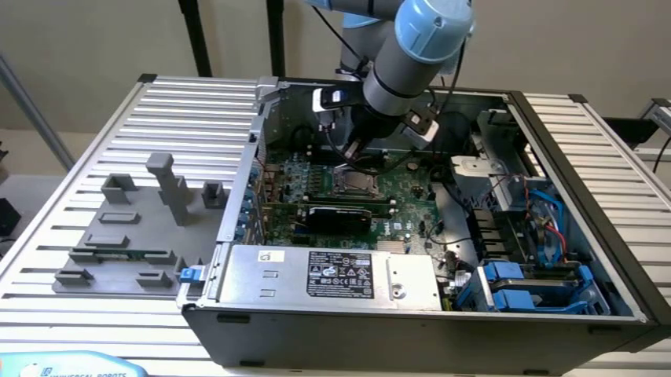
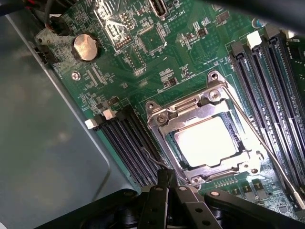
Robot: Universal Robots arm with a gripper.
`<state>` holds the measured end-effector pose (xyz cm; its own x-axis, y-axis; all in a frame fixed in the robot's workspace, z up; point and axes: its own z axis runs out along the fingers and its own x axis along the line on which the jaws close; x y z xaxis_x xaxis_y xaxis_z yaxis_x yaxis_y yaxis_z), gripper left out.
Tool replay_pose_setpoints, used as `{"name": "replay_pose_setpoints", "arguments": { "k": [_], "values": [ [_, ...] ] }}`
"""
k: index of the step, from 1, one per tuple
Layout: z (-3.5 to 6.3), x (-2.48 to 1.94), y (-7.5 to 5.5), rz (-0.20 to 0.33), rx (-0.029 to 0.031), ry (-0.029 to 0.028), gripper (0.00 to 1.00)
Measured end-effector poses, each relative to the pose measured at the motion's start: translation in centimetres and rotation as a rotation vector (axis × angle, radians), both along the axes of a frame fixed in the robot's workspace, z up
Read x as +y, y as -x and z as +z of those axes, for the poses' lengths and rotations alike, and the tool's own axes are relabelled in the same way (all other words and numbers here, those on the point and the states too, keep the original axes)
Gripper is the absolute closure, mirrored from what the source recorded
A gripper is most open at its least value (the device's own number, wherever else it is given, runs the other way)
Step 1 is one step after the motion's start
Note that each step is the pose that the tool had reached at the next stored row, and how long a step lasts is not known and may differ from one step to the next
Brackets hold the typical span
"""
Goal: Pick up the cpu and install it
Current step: 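Install the first cpu locking lever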
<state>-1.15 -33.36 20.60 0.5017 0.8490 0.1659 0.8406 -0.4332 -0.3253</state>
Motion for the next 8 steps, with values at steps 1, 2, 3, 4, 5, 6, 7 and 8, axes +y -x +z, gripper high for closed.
{"name": "replay_pose_setpoints", "arguments": {
  "k": [1, 2, 3, 4, 5, 6, 7, 8],
  "values": [
    [0.00, 0.03, 0.07, 0.000, 0.0000, -0.0001, 0.89],
    [0.00, 0.06, 0.12, 0.000, -0.0001, -0.0003, 0.89],
    [0.00, 0.09, 0.14, 0.000, 0.0000, -0.0004, 0.89],
    [0.00, 0.11, 0.15, 0.000, 0.0000, -0.0003, 0.89],
    [0.00, 0.13, 0.15, 0.000, 0.0001, -0.0003, 0.89],
    [0.00, 0.14, 0.15, 0.000, 0.0000, -0.0004, 0.89],
    [0.00, 0.14, 0.15, 0.000, 0.0000, -0.0005, 0.89],
    [0.00, 0.15, 0.15, 0.000, 0.0000, -0.0005, 0.89]
  ]
}}
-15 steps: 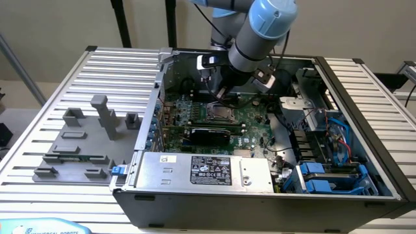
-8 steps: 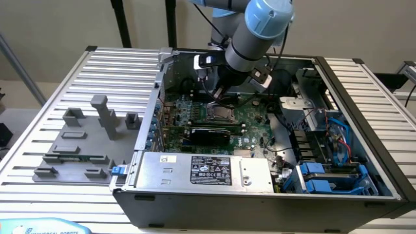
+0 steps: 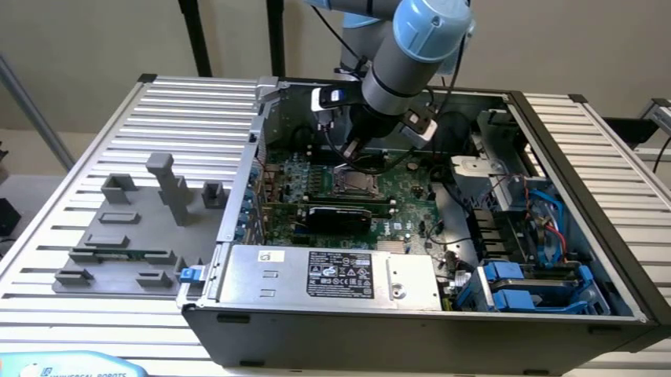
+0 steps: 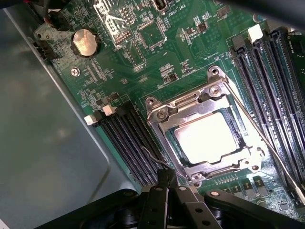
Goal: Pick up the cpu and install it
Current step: 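Install the first cpu locking lever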
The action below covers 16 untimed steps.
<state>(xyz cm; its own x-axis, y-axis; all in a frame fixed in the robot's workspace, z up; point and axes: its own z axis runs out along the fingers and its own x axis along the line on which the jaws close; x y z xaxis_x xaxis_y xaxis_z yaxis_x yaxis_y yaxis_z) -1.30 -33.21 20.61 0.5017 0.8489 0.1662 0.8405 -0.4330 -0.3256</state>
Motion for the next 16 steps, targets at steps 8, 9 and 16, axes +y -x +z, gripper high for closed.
{"name": "replay_pose_setpoints", "arguments": {
  "k": [8, 9, 16],
  "values": [
    [0.00, 0.01, -0.3, 0.000, 0.0000, -0.0010, 0.89],
    [0.00, 0.01, -0.4, 0.000, 0.0000, -0.0012, 0.89],
    [-0.02, -0.01, -1.0, 0.000, 0.0000, -0.0027, 0.89]
  ]
}}
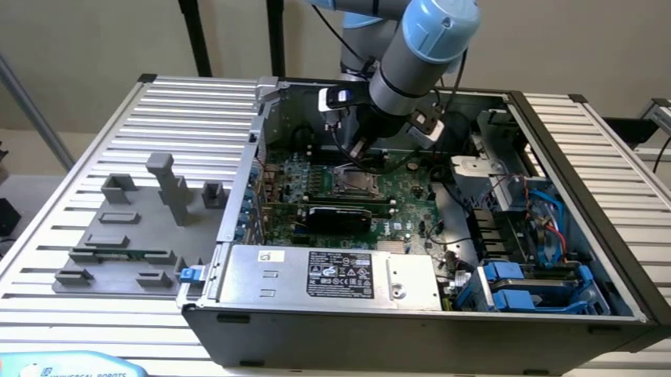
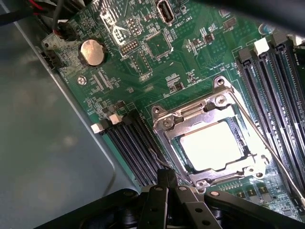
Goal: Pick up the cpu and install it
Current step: 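Install the first cpu locking lever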
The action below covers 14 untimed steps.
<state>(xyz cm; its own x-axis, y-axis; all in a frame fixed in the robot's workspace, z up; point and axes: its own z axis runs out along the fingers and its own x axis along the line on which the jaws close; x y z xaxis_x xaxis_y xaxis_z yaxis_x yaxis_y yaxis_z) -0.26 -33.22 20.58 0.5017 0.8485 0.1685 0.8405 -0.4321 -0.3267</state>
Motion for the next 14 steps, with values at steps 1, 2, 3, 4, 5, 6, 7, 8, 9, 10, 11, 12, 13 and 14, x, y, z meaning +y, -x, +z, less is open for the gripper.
{"name": "replay_pose_setpoints", "arguments": {
  "k": [1, 2, 3, 4, 5, 6, 7, 8, 9, 10, 11, 12, 13, 14],
  "values": [
    [-0.01, -0.02, -0.03, 0.000, 0.0000, 0.0000, 0.89],
    [-0.04, -0.03, -0.04, 0.000, 0.0000, 0.0000, 0.89],
    [-0.07, -0.05, -0.05, 0.000, 0.0000, 0.0002, 0.89],
    [-0.11, -0.06, -0.06, 0.000, 0.0000, 0.0001, 0.89],
    [-0.16, -0.07, -0.07, 0.000, 0.0000, 0.0000, 0.89],
    [-0.20, -0.08, -0.08, 0.000, 0.0000, 0.0001, 0.89],
    [-0.24, -0.08, -0.09, 0.000, 0.0000, 0.0001, 0.89],
    [-0.27, -0.09, -0.10, 0.000, 0.0000, 0.0002, 0.89],
    [-0.31, -0.09, -0.12, 0.000, 0.0000, 0.0001, 0.89],
    [-0.35, -0.09, -0.14, 0.000, 0.0000, 0.0001, 0.89],
    [-0.37, -0.09, -0.16, 0.000, 0.0000, 0.0001, 0.89],
    [-0.40, -0.09, -0.19, 0.000, 0.0000, 0.0001, 0.89],
    [-0.43, -0.09, -0.22, 0.000, 0.0000, 0.0001, 0.89],
    [-0.46, -0.09, -0.26, 0.000, 0.0000, 0.0000, 0.89]
  ]
}}
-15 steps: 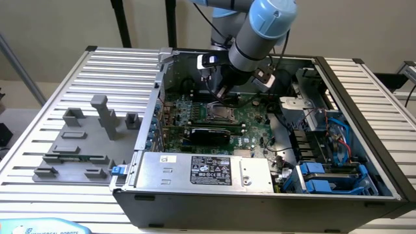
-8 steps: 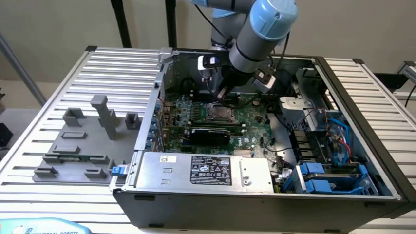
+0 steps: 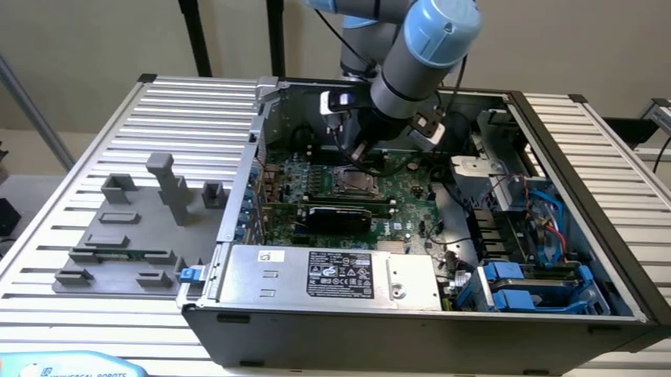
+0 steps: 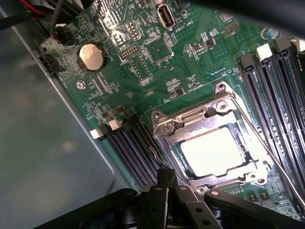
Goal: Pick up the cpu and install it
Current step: 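Install the first cpu locking lever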
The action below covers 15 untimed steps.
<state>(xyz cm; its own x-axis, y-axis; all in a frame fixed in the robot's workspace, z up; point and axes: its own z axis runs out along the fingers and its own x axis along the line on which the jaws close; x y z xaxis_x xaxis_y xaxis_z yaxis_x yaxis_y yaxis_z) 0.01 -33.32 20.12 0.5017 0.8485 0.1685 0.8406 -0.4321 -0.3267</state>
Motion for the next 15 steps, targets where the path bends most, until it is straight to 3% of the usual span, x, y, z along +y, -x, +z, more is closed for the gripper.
{"name": "replay_pose_setpoints", "arguments": {
  "k": [15],
  "values": [
    [-0.09, 0.03, 0.60, 0.000, 0.0000, -0.0036, 0.89]
  ]
}}
